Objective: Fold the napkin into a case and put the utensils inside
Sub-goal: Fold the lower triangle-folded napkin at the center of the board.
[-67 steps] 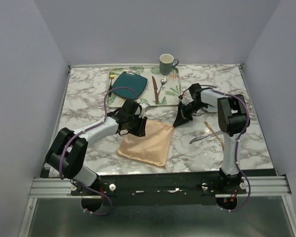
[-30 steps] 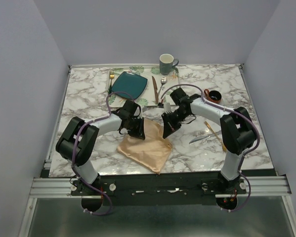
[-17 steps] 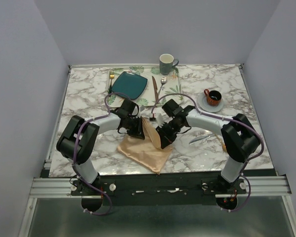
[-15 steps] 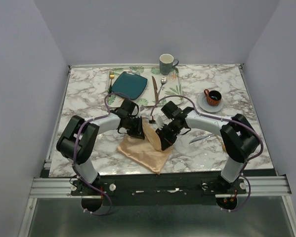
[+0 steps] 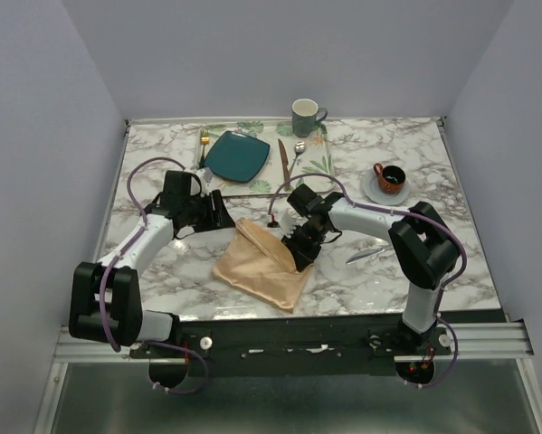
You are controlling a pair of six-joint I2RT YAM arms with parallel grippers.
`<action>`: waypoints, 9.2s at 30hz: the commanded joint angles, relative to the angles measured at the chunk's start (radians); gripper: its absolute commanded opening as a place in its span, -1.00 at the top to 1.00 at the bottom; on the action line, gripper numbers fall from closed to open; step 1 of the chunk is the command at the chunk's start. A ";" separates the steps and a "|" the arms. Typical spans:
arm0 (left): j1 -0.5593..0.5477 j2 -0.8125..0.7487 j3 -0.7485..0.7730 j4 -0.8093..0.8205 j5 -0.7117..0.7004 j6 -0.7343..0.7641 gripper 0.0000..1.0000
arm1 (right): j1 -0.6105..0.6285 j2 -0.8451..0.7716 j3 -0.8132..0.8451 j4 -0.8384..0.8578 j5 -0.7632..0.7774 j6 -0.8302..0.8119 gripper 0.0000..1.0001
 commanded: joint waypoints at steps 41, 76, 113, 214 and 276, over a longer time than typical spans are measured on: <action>0.019 0.324 0.202 0.039 0.073 -0.093 0.57 | 0.004 -0.082 0.022 -0.039 0.077 -0.127 0.99; 0.007 0.212 0.013 -0.045 0.019 -0.007 1.00 | 0.004 -0.087 -0.075 -0.037 0.123 -0.087 0.99; 0.103 0.088 -0.002 0.125 0.002 0.017 -0.14 | 0.004 0.033 0.003 0.063 0.326 -0.170 0.99; -0.033 0.488 -0.136 0.841 0.419 -0.399 -0.97 | -0.366 0.338 0.043 0.108 -0.364 0.499 0.40; 0.051 0.345 -0.192 0.696 0.476 -0.242 -0.97 | -0.327 0.320 0.217 0.007 -0.358 0.347 -0.10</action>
